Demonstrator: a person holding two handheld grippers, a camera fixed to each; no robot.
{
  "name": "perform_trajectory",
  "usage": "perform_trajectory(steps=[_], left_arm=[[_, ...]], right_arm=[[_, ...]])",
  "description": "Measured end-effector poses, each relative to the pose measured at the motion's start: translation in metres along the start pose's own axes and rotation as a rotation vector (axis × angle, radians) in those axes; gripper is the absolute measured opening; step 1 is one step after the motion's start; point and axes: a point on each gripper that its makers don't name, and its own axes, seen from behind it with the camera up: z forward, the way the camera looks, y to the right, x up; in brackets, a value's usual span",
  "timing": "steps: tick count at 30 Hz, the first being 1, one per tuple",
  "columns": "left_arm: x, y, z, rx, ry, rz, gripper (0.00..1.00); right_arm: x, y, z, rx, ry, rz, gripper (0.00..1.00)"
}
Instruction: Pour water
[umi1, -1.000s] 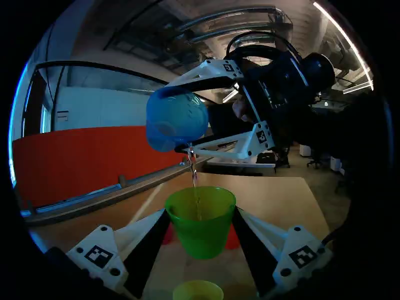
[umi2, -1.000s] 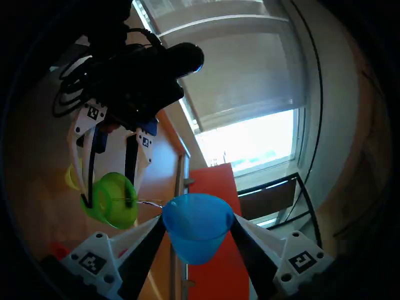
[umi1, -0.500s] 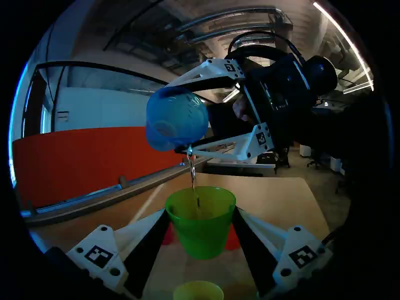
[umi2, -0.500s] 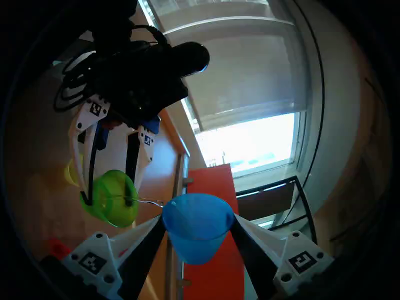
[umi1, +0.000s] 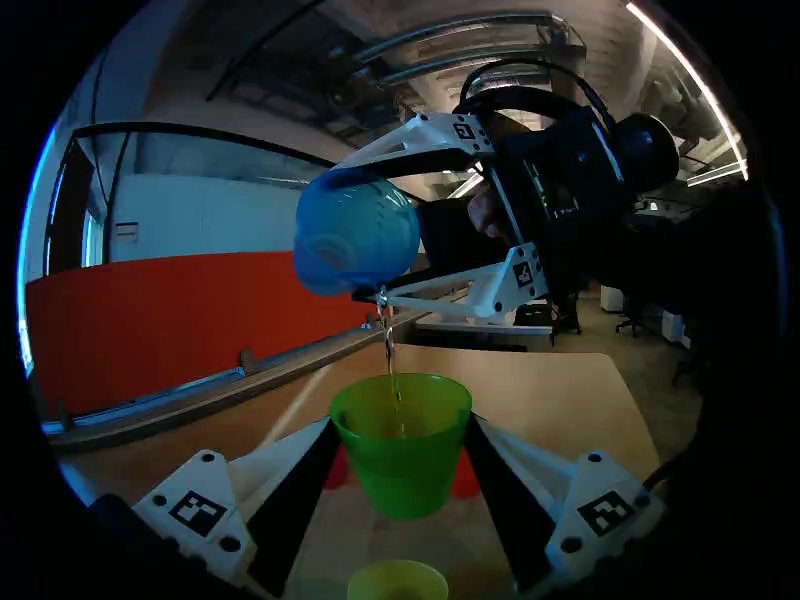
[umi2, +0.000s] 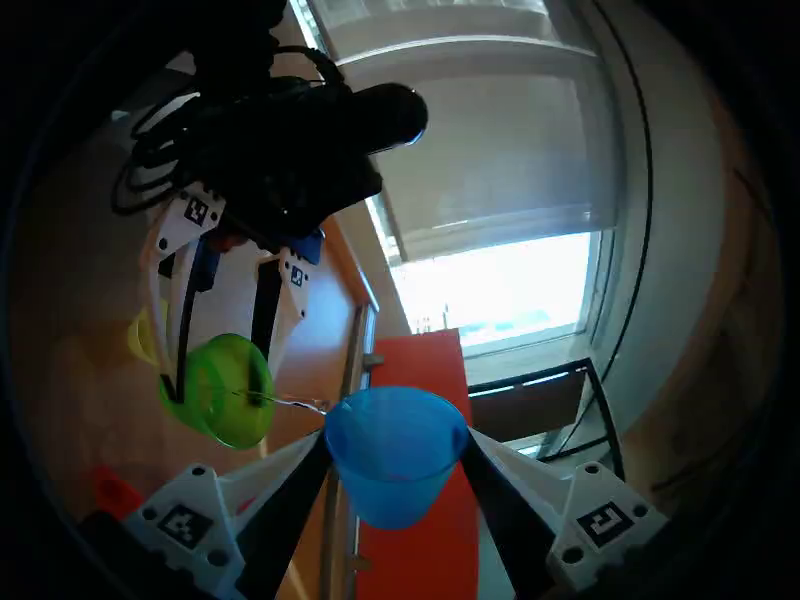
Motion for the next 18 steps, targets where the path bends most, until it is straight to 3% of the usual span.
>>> perform_trajectory(steps=[18], left_arm=[[0.0024, 0.0002, 0.0007, 0.000, 0.002, 0.004, 0.86]], right_arm=[[-0.0001, 0.0019, 0.0018, -0.009, -0.008, -0.042, 0.91]])
